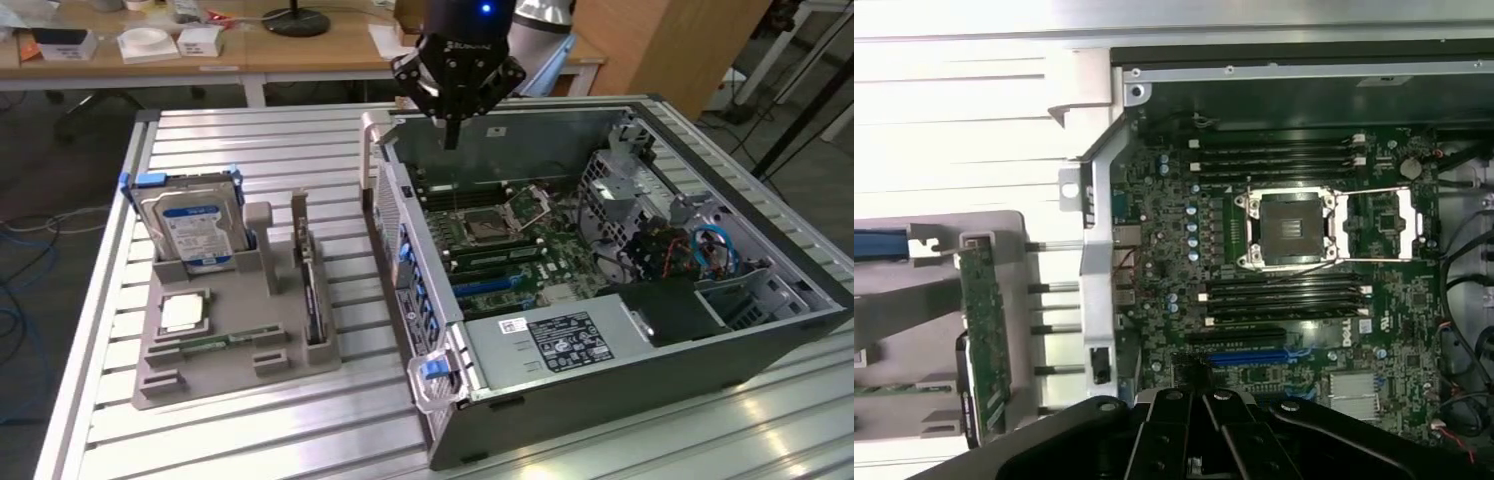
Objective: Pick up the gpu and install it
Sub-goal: 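Reach for the gpu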
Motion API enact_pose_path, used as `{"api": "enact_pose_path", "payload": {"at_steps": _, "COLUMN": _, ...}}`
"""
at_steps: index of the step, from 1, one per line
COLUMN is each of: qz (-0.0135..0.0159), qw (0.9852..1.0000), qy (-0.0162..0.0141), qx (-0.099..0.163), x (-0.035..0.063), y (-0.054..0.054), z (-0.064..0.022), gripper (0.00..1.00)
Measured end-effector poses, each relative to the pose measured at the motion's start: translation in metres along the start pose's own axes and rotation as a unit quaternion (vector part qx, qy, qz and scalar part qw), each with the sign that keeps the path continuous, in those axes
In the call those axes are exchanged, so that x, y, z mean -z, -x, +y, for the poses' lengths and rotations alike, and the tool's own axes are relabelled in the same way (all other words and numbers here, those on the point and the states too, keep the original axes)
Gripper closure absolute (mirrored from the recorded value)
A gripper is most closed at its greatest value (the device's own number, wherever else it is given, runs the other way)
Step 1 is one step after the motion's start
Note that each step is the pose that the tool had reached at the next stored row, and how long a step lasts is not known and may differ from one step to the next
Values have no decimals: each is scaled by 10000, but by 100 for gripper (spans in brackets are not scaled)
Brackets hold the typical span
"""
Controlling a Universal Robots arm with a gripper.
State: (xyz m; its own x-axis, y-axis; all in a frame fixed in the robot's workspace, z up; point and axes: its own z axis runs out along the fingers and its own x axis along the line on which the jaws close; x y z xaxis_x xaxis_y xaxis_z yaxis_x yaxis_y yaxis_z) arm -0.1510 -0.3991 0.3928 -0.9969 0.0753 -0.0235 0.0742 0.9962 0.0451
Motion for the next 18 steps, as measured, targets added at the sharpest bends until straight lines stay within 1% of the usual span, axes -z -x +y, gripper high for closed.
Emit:
{"api": "enact_pose_path", "payload": {"at_steps": 2, "qz": 0, "qw": 10000, "qy": 0, "qx": 1, "x": 2, "y": -71, "z": -7, "gripper": 89}}
{"api": "enact_pose_path", "payload": {"at_steps": 4, "qz": 0, "qw": 10000, "qy": 0, "qx": 0, "x": 4, "y": -158, "z": -15, "gripper": 77}}
{"api": "enact_pose_path", "payload": {"at_steps": 5, "qz": 0, "qw": 10000, "qy": 0, "qx": 0, "x": 6, "y": -205, "z": -20, "gripper": 77}}
{"api": "enact_pose_path", "payload": {"at_steps": 7, "qz": 0, "qw": 10000, "qy": 0, "qx": 0, "x": 8, "y": -295, "z": -28, "gripper": 65}}
{"api": "enact_pose_path", "payload": {"at_steps": 8, "qz": 0, "qw": 10000, "qy": 0, "qx": 0, "x": 8, "y": -340, "z": -32, "gripper": 65}}
{"api": "enact_pose_path", "payload": {"at_steps": 9, "qz": 0, "qw": 10000, "qy": 0, "qx": 0, "x": 9, "y": -384, "z": -37, "gripper": 59}}
{"api": "enact_pose_path", "payload": {"at_steps": 10, "qz": 0, "qw": 10000, "qy": 0, "qx": 1, "x": 11, "y": -429, "z": -42, "gripper": 59}}
{"api": "enact_pose_path", "payload": {"at_steps": 11, "qz": 0, "qw": 10000, "qy": 0, "qx": 0, "x": 12, "y": -478, "z": -46, "gripper": 53}}
{"api": "enact_pose_path", "payload": {"at_steps": 18, "qz": 0, "qw": 10000, "qy": 0, "qx": 1, "x": 17, "y": -794, "z": -77, "gripper": 53}}
